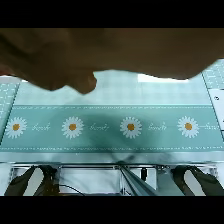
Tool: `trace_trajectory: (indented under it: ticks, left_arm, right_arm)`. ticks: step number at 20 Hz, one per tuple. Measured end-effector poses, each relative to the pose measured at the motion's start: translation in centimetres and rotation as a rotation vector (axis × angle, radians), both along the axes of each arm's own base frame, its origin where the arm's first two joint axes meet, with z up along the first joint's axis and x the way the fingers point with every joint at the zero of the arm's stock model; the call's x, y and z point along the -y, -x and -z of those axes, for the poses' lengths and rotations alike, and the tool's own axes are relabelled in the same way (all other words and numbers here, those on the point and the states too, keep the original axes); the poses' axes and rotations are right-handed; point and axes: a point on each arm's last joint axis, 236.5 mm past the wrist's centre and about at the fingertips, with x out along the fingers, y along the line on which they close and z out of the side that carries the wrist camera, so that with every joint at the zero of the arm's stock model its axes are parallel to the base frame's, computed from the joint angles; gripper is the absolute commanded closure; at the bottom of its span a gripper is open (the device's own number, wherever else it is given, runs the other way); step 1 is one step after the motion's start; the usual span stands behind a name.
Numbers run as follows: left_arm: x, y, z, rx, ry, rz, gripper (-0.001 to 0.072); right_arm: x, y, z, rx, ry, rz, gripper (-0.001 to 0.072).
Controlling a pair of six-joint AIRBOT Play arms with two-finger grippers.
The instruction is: Fold the shirts.
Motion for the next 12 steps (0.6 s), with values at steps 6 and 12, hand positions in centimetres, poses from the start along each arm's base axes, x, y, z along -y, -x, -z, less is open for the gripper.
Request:
trace_trajectory:
  ticks: [6,12]
  left_arm:
    - [-0.1,10.8,-2.9,0.126,-0.207,-0.268,0.0685]
    - [-2.3,10.9,3.4,-0.049,-0.219,-0.313,0.0685]
  right_arm:
    - [-0.5,7.6,0.4,-0.022,0.07,0.064,0.0689]
    - [0.4,8.2,5.3,-0.201,0.059,0.095,0.0689]
